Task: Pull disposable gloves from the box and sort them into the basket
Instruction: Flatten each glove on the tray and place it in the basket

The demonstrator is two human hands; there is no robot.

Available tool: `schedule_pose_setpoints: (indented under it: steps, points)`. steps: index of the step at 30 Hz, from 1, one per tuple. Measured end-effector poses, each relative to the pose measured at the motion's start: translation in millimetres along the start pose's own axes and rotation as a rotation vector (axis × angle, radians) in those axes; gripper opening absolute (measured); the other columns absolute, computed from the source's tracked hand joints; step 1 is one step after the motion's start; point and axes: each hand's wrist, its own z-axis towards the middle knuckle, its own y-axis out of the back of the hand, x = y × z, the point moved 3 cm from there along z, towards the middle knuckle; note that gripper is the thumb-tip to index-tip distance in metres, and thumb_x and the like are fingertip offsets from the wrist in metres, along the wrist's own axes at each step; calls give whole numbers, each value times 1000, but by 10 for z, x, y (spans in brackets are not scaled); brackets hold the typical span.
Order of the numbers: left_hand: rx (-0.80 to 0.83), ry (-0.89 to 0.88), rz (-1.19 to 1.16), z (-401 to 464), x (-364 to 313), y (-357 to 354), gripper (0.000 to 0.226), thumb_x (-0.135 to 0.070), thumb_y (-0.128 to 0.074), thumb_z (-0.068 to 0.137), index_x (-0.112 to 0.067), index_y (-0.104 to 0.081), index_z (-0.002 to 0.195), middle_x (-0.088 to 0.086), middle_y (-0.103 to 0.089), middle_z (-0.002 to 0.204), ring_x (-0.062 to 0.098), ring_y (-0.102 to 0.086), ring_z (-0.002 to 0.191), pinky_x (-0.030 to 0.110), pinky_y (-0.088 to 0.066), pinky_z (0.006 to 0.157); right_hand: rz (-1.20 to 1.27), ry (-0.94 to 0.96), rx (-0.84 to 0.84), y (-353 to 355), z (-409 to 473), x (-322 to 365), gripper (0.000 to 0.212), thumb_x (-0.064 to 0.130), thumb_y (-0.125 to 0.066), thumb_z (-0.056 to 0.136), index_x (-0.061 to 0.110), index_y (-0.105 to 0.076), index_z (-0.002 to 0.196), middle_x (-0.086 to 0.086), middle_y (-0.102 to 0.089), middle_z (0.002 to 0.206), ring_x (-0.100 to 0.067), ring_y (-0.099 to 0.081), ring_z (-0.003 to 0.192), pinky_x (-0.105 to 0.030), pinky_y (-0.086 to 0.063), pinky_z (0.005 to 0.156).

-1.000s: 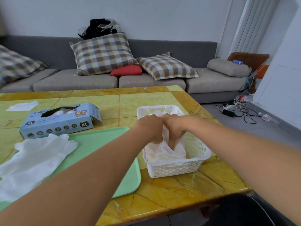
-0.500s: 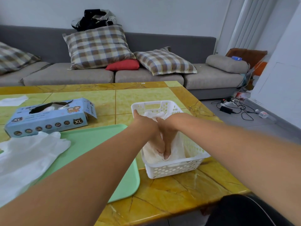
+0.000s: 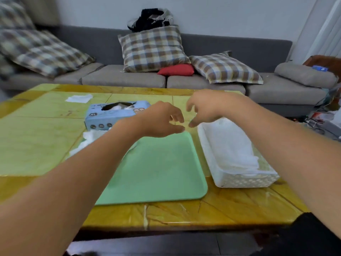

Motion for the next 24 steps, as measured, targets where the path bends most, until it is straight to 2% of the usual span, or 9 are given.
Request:
schedule_pose_setpoints:
  steps: [2,4,6,8,11,15,18,21,24]
  points:
    - [-18,111,-10,-353,433,148,6,-27,-72,89,-23,-77,91,-3,-73,95,15,-67,91,26,-49,81,208,210,-126,-12,79,592,36,38,-73,88,11,-70,111,-5,-70,107,-27,-63,96,-35,-51,77]
    - [-41,231,5,-782,878,249,10,-23,-70,86,-19,-79,84,0,-75,88,17,-68,83,31,-51,79,327,339,-106,-174,225,1199,29,34,-74,87,15,-69,108,0,-70,97,-21,-61,85,-31,-46,70]
    - [-36,328,30,-1125,1214,290,8,-20,-70,85,-20,-78,88,-6,-72,87,7,-64,75,19,-47,69,388,399,-46,-394,364,1636,44,37,-77,86,17,-66,123,3,-71,105,-16,-61,87,-30,-47,73]
    - [13,391,74,-1330,1442,295,14,-19,-73,86,-20,-75,100,-8,-68,93,4,-61,80,9,-37,63,456,452,-33,-583,453,1966,51,43,-80,82,17,-68,124,2,-70,111,-14,-62,90,-30,-48,75]
    - [31,404,44,-1467,1615,298,26,-19,-73,87,-21,-71,113,-6,-67,101,5,-58,84,18,-39,70,474,516,1,-827,507,2302,40,44,-83,78,21,-74,109,7,-67,97,-10,-57,81,-28,-42,69]
    - [137,398,-13,-1514,1677,170,34,-18,-67,93,-23,-60,126,-8,-61,110,10,-56,90,23,-41,76,558,511,-14,-868,566,2182,13,26,-79,85,14,-78,87,12,-68,75,-1,-57,65,-17,-40,61]
    - [164,374,-69,-1518,1659,157,33,-28,-68,94,-27,-57,125,-11,-59,111,11,-58,96,24,-46,80,655,494,64,-812,585,1841,7,19,-77,88,16,-79,83,15,-72,72,5,-58,61,-11,-43,63]
    - [160,338,-96,-1474,1601,216,34,-49,-67,91,-31,-63,118,-15,-61,108,10,-60,98,22,-47,79,840,431,182,-879,563,1551,13,19,-69,95,11,-79,94,2,-76,86,-3,-64,74,-26,-59,76]
    - [119,381,-233,-1397,1501,216,54,-75,-52,84,-30,-68,109,-13,-64,103,8,-60,93,27,-48,80,1035,359,291,-871,565,1410,20,21,-60,102,6,-72,98,-6,-66,90,-14,-64,86,-28,-59,79]
